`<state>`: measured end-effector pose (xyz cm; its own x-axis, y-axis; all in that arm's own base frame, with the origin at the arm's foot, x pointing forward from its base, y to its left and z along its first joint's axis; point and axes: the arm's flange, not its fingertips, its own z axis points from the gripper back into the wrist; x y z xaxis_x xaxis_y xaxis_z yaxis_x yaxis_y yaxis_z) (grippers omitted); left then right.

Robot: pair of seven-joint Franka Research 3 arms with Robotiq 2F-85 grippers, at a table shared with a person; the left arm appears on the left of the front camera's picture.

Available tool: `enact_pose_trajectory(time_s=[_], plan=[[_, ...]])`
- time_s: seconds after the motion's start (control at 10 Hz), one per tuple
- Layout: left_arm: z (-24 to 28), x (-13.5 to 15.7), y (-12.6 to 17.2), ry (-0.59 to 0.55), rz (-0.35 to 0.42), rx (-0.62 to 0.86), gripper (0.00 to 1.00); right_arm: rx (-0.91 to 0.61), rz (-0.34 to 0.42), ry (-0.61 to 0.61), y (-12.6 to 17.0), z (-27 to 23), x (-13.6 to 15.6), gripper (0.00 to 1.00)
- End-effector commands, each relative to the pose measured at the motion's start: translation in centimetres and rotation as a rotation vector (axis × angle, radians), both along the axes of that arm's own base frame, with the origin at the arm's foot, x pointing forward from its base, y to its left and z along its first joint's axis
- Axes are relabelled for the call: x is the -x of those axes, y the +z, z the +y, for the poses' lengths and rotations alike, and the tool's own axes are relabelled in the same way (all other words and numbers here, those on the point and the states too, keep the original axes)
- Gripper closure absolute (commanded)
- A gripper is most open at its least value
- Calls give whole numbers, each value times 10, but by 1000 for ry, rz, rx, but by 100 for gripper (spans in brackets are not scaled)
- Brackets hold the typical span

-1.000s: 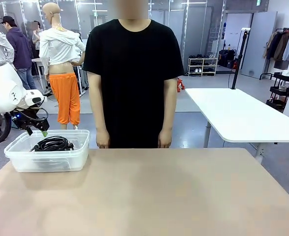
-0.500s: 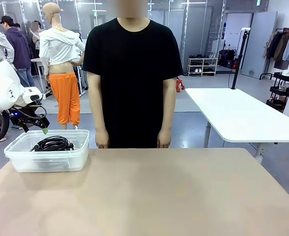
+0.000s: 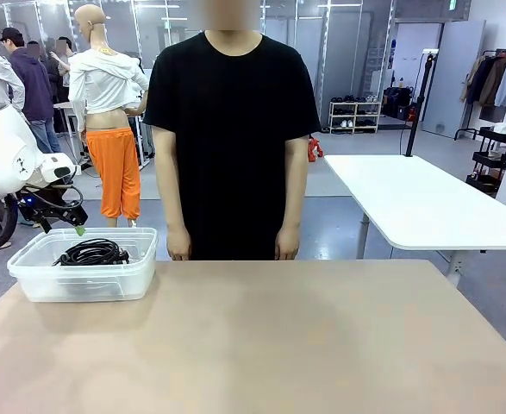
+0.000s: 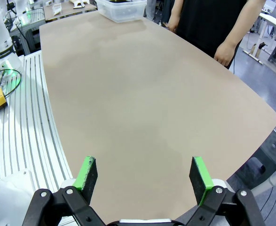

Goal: Organize and store the cables.
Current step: Place the USB Extension Cable into the Organizing box.

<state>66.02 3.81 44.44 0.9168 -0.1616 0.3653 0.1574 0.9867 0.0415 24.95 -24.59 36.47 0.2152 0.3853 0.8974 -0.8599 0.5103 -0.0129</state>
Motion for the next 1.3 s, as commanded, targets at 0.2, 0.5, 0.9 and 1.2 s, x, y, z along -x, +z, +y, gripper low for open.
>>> enact_pose_trajectory(time_s=[0.2,0.5,0.9,1.2], plan=[[1,-3,-1,3,-2,-1,0,-4,-11,9,1,-3,1,0],[1,-3,-1,3,-2,-1,0,-4,-11,9,1,-3,1,0],[1,-3,-1,3,-2,-1,0,-4,-11,9,1,-3,1,0],[1,-3,-1,3,-2,-1,0,-4,-11,9,1,-3,1,0]])
